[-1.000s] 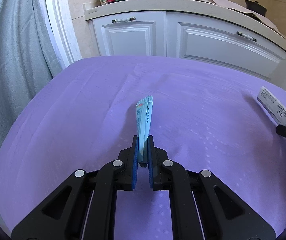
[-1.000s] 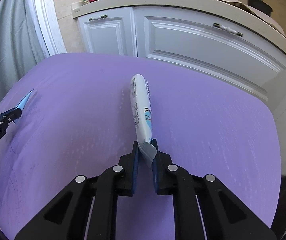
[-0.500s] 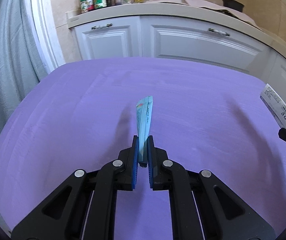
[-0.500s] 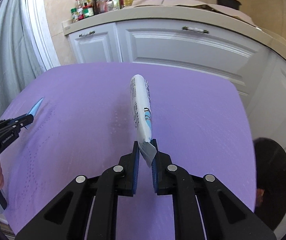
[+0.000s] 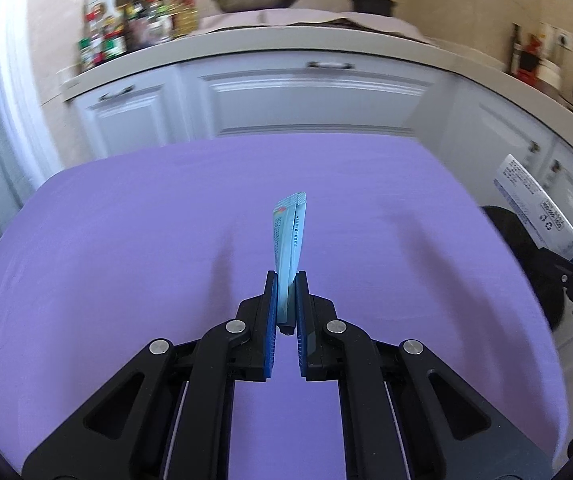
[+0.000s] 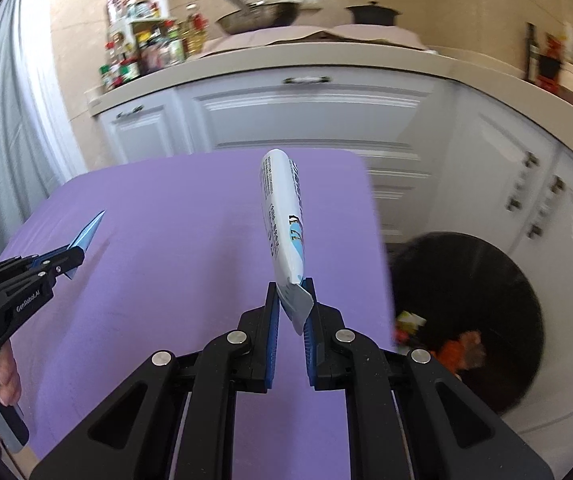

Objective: Collect trash
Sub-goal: 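Carry the blue and white tubes over the bin and open both grippers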

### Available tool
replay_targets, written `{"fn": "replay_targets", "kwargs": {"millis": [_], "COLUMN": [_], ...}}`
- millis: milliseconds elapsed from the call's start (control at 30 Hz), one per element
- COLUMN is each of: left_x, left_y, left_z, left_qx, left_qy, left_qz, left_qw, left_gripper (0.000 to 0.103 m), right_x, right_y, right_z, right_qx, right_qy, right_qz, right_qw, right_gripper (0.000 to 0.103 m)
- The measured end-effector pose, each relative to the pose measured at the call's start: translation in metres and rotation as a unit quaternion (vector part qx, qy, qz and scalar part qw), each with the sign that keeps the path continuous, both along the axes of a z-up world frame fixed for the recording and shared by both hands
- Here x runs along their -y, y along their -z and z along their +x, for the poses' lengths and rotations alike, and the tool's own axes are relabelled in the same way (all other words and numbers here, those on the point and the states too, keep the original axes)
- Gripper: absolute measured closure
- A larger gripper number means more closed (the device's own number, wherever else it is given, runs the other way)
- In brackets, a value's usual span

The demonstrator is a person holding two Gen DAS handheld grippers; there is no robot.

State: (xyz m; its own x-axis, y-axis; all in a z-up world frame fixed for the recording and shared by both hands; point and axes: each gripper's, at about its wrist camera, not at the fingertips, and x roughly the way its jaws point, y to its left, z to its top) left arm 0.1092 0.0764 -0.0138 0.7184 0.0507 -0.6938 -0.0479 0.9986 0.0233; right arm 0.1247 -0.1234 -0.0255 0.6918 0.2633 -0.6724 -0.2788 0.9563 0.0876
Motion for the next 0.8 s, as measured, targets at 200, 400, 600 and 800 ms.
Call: {"fn": "replay_targets", "kwargs": {"millis": [200,400,600,800], "left_x": [0.052,0.102,0.147,0.182], "left_y": [-0.007,-0.009,-0.008,0.0], "left_z": [0.007,0.011,0.017,0.027], "left_qx": [0.007,0.011,0.018,0.013], "left_qy": [0.051,0.098,0.133,0.154], "left_qz": [-0.002,-0.006,0.001,0.0], "left_qw": [0.9987,0.9951,0.9909,0.988], "left_gripper": [0.095,0.095,0.095,0.095], "right_x": [0.048,0.096,0.128,0.152], "right_y": [-0.002,-0.001,0.004,0.01], "right_z": [-0.013,-0.024,-0.03,-0.031], "right_qx": [0.012,0.019,0.016,0.012], "right_qy": [0.054,0.11,0.147,0.172], "right_qz": [-0.007,-0.014,-0.008,-0.006], "right_qw": [0.998,0.994,0.989,0.985], "right_gripper": [0.091,0.091,0.091,0.091]}}
